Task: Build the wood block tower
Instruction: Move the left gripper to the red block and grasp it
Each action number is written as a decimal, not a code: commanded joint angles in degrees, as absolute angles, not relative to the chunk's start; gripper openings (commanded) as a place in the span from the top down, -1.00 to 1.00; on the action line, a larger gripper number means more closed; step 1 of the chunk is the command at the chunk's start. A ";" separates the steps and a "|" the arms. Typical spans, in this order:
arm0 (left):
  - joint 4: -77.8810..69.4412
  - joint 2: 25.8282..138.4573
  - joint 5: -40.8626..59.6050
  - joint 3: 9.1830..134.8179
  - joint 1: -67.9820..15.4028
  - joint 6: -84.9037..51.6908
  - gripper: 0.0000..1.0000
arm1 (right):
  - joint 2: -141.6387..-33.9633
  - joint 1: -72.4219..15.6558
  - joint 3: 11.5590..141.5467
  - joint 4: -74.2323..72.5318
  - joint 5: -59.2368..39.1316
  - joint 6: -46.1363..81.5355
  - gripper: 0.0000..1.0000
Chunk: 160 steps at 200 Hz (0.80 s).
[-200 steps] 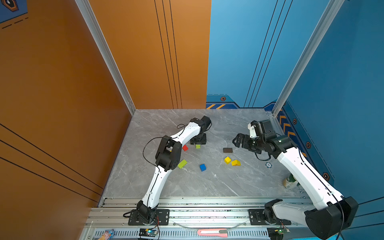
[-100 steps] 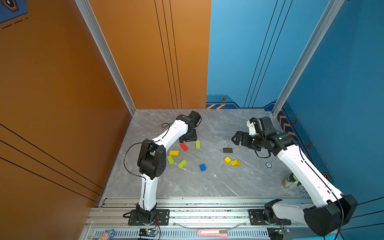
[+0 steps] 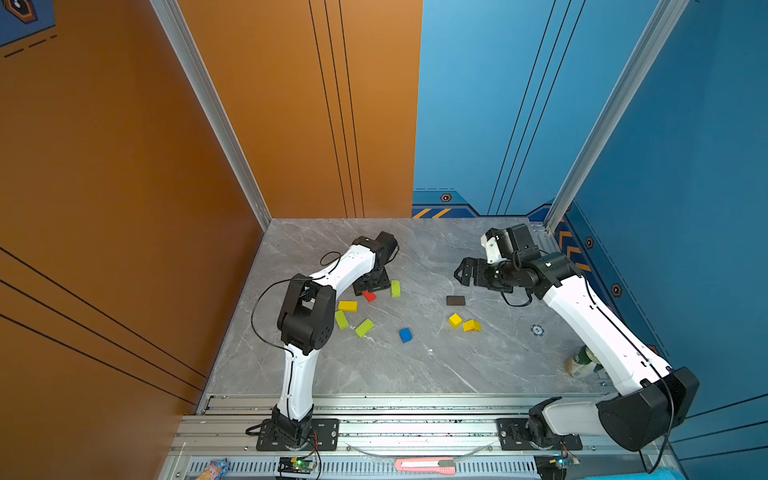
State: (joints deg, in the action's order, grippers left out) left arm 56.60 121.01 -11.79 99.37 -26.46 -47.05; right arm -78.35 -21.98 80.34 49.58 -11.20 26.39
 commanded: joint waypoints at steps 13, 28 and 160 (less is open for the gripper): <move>55.33 122.94 -12.12 98.36 -25.34 -49.43 -0.37 | -78.77 -21.89 81.69 51.94 -11.48 24.43 -1.00; 54.81 123.46 -11.82 98.26 -24.89 -49.74 -0.37 | -78.91 -21.56 81.83 51.93 -11.63 24.23 -1.00; 53.27 128.13 -9.61 100.68 -24.08 -49.26 0.05 | -78.92 -18.65 82.13 54.14 -12.39 22.77 -1.00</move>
State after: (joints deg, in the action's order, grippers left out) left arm 52.90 126.26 -11.00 99.20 -24.21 -49.36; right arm -78.98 -19.16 81.17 51.72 -11.84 23.79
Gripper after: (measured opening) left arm 0.526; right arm 0.999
